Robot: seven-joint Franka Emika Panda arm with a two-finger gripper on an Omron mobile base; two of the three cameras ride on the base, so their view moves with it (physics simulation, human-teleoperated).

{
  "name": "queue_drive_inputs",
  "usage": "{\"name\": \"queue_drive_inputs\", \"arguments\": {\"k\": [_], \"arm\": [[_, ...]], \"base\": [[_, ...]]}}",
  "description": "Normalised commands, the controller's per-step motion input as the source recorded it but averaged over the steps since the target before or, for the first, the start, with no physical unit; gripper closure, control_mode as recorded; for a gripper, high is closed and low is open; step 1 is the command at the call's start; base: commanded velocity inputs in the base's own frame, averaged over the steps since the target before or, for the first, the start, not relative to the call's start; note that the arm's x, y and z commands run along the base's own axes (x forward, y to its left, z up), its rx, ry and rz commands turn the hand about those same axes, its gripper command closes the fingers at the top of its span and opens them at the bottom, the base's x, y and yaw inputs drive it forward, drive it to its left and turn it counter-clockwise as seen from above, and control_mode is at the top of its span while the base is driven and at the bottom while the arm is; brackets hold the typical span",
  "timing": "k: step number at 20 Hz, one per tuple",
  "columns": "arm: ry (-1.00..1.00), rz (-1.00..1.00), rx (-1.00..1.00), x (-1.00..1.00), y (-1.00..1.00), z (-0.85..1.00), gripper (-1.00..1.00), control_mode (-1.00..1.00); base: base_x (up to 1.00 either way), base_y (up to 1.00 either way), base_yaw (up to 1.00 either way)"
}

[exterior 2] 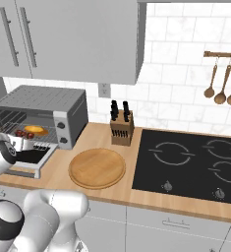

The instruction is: Pick up the kebab skewer and baguette bread, and place them inside the toaster oven. Close the toaster oven door and start by setting the timer.

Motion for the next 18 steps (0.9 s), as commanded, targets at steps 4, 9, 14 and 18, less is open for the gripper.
{"name": "queue_drive_inputs", "arguments": {"k": [4,9,14,18], "arm": [[0.0,0.0,0.0,-0.02,0.06,-0.19,-1.0,-1.0],[-0.01,0.0,0.04,-0.08,0.0,-0.25,-1.0,-1.0],[0.0,-0.01,0.04,0.06,0.02,-0.14,-1.0,-1.0],[0.0,0.0,0.01,0.15,0.12,-0.13,-1.0,-1.0]], "base": [[0.0,0.0,0.0],[0.0,0.0,0.0],[0.0,0.0,0.0],[0.0,0.0,0.0]]}}
